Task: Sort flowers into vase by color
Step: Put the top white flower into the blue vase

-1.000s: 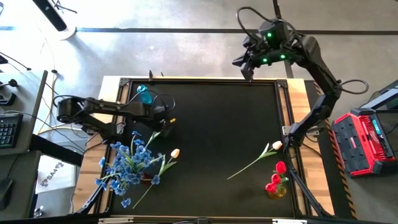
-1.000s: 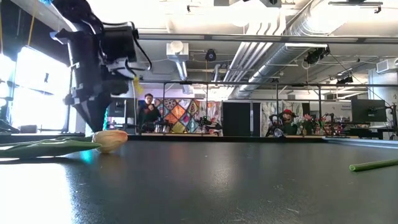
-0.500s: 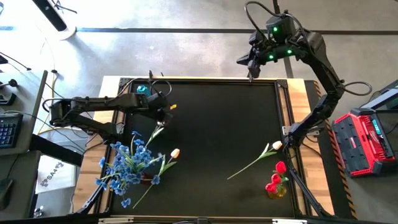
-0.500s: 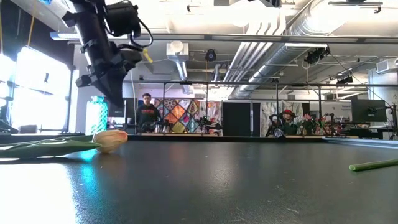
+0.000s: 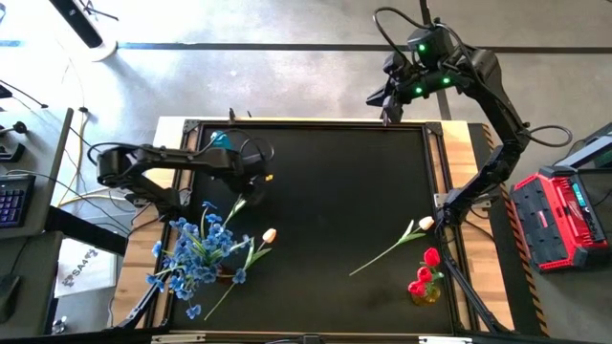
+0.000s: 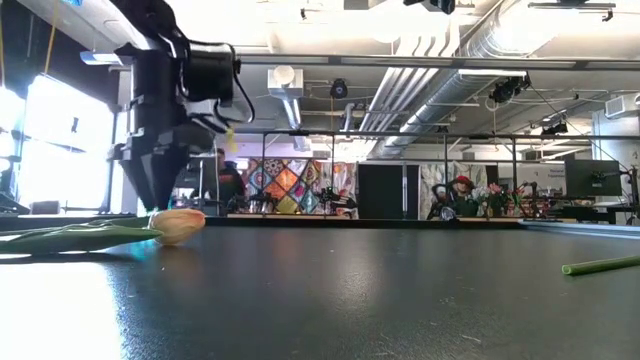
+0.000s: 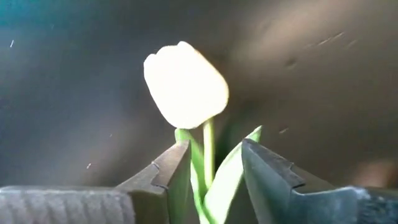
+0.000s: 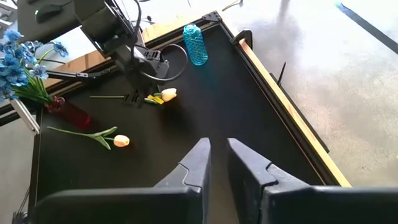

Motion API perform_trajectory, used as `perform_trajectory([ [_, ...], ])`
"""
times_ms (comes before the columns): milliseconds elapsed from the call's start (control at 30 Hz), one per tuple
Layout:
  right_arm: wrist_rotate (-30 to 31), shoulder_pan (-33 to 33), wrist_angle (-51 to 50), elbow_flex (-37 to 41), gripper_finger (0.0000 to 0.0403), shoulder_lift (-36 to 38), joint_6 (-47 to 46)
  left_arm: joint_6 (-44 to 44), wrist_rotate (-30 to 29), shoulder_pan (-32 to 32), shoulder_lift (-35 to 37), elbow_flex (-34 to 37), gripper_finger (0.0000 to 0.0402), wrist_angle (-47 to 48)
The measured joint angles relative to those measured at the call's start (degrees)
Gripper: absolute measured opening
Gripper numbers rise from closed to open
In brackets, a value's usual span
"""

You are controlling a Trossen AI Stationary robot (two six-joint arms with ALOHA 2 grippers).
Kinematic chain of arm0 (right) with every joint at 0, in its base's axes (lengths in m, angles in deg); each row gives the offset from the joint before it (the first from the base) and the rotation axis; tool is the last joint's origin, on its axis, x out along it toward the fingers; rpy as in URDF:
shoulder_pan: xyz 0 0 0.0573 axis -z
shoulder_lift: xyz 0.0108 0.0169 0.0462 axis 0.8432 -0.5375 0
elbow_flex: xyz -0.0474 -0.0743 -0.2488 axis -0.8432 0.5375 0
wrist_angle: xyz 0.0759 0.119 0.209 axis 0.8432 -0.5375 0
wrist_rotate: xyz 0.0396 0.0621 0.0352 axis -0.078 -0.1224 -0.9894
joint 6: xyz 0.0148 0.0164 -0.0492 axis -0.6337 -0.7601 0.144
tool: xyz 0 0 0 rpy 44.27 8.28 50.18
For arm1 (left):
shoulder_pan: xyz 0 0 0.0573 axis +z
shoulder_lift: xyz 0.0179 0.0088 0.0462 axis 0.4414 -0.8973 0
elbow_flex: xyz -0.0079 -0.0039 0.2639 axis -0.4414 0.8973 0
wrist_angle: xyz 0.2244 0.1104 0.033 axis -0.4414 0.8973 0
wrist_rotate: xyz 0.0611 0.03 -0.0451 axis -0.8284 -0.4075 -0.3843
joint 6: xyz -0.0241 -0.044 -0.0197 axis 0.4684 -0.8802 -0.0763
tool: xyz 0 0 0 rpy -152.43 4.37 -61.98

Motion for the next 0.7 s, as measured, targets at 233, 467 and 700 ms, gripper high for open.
perform_trajectory([
  [233, 0.02, 0.0, 0.04, 0.0, 0.0056, 0.0, -1.19, 0.08, 0.29, 0.05, -1.05, 2.68, 0.0141, -4.75],
  [467, 0.91, -0.74, 0.17, 0.0, 0.0057, 0.04, -3.48, 0.12, 0.11, 1.26, -1.06, 6.54, 0.0116, -8.44],
  [700, 1.57, -1.84, 0.28, 0.0, 0.0014, 0.04, -5.07, -0.05, -0.24, 1.36, -0.72, 7.13, 0.0034, -9.3],
])
